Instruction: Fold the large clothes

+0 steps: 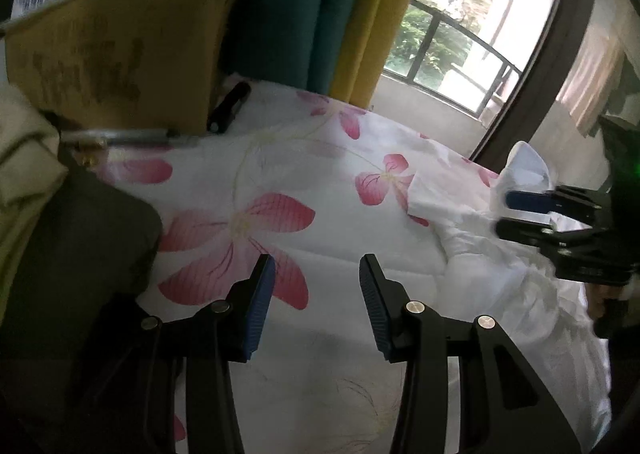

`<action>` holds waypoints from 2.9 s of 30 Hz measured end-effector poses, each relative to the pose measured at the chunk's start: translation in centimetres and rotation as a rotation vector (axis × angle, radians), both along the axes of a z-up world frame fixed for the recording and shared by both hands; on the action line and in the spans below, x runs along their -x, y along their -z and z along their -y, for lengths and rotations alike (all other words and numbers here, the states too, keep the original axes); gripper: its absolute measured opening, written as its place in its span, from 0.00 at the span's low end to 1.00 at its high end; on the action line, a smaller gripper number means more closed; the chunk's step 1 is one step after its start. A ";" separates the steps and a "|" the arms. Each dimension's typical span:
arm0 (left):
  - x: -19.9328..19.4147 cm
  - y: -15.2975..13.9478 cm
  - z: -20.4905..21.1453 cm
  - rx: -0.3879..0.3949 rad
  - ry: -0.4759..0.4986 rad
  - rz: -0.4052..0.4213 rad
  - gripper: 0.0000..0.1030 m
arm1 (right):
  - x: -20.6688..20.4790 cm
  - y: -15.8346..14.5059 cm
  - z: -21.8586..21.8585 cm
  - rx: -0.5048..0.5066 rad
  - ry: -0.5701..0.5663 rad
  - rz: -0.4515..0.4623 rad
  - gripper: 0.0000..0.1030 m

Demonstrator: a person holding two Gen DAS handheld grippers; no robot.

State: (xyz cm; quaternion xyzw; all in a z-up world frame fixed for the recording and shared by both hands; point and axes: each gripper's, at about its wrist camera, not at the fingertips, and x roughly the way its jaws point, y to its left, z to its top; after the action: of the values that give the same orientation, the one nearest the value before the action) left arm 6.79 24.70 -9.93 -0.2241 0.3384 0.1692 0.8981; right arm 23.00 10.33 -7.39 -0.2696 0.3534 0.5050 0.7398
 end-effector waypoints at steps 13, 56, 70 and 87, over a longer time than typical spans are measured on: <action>-0.1 -0.5 1.2 -0.009 0.009 0.002 0.45 | -0.5 -0.8 0.2 -0.024 -0.002 0.041 0.02; -6.8 0.2 17.4 -0.126 0.372 -0.183 0.45 | 3.1 0.4 42.3 -0.219 0.585 -0.118 0.10; -8.0 -1.4 16.0 -0.147 0.368 -0.149 0.45 | -1.9 -0.7 41.9 -0.151 0.585 -0.123 0.53; -10.6 1.0 12.8 -0.126 0.415 -0.170 0.08 | -4.8 0.9 35.0 0.122 0.271 -0.196 0.05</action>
State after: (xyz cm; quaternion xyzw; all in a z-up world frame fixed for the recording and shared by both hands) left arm 17.36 11.87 -10.95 -0.0782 0.4405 0.0199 0.8941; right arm 27.76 -24.68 -8.28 -0.2135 0.4868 0.4021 0.7455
